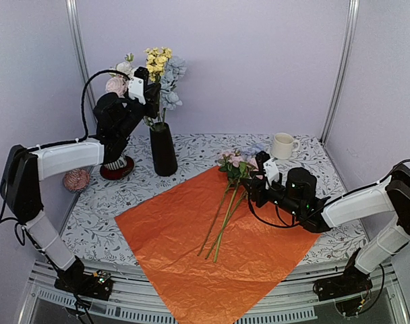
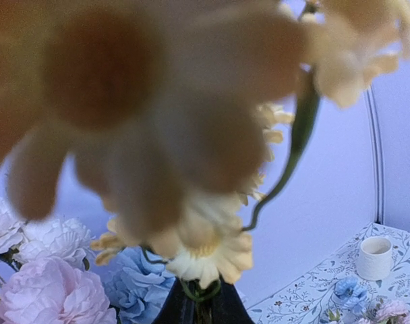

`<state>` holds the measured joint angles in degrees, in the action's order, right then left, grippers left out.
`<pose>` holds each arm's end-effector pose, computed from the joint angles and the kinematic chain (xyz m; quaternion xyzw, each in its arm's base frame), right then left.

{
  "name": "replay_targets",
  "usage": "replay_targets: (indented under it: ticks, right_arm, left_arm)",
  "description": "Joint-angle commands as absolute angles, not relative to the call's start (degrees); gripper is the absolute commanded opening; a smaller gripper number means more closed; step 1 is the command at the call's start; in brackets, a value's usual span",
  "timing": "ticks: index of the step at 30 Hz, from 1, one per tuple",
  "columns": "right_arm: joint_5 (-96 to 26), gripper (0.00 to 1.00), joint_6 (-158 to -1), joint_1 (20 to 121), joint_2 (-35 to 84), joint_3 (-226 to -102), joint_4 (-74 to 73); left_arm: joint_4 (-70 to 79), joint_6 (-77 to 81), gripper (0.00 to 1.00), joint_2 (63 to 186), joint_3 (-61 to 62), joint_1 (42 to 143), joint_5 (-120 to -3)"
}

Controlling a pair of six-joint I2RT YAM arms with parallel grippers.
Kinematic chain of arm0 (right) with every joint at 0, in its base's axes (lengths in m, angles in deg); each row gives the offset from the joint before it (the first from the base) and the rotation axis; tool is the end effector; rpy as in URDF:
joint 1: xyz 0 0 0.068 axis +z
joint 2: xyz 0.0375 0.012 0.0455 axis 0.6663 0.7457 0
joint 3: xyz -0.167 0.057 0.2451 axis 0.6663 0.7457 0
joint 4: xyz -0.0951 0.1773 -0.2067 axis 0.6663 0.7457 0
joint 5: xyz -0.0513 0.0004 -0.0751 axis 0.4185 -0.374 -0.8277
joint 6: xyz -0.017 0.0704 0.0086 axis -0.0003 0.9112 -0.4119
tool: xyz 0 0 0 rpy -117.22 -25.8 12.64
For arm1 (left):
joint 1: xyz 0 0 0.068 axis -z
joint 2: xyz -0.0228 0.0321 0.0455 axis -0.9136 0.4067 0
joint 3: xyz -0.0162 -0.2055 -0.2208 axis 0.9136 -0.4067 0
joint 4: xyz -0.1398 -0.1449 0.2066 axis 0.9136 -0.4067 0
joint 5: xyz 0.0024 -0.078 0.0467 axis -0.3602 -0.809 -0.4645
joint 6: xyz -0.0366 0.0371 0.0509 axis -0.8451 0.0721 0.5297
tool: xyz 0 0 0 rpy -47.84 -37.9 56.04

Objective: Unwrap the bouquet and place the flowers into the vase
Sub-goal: Place the fake flower in the vase.

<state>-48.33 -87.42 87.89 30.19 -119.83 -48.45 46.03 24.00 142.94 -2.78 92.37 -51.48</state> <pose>0.2408 0.2420 0.1985 -0.2729 0.7020 0.2171 0.6210 0.3975 -0.1950 0.3843 0.1754 0.5611 -0.1005 0.8027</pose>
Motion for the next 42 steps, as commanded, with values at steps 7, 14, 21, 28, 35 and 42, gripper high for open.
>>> replay_targets:
  ticks: [7,14,21,28,35,42]
  right_arm:
    - [-46.9,0.41,-87.9,87.9,31.0,-121.3,-48.0]
    - [-46.7,0.41,-88.0,88.0,31.0,-121.4,-47.7]
    - [-46.4,0.41,-87.9,87.9,31.1,-121.5,-47.4]
    - [-46.3,0.41,-87.9,87.9,31.4,-121.8,-47.0]
    - [-46.2,0.41,-88.0,88.0,31.4,-122.0,-46.6]
    - [-46.0,0.41,-88.1,88.0,31.5,-122.2,-46.4]
  left_arm:
    - [52.7,28.4,0.08,149.5,-2.0,91.0,-49.3]
    - [52.8,27.4,0.08,152.8,-3.8,90.4,-47.7]
    - [52.9,27.2,0.08,152.4,-7.5,90.4,-44.7]
    - [51.5,27.0,0.11,148.4,-8.4,90.5,-46.4]
    - [49.4,24.6,0.15,148.8,-8.5,90.5,-45.4]
    - [49.1,23.2,0.14,148.9,-9.4,90.5,-46.1]
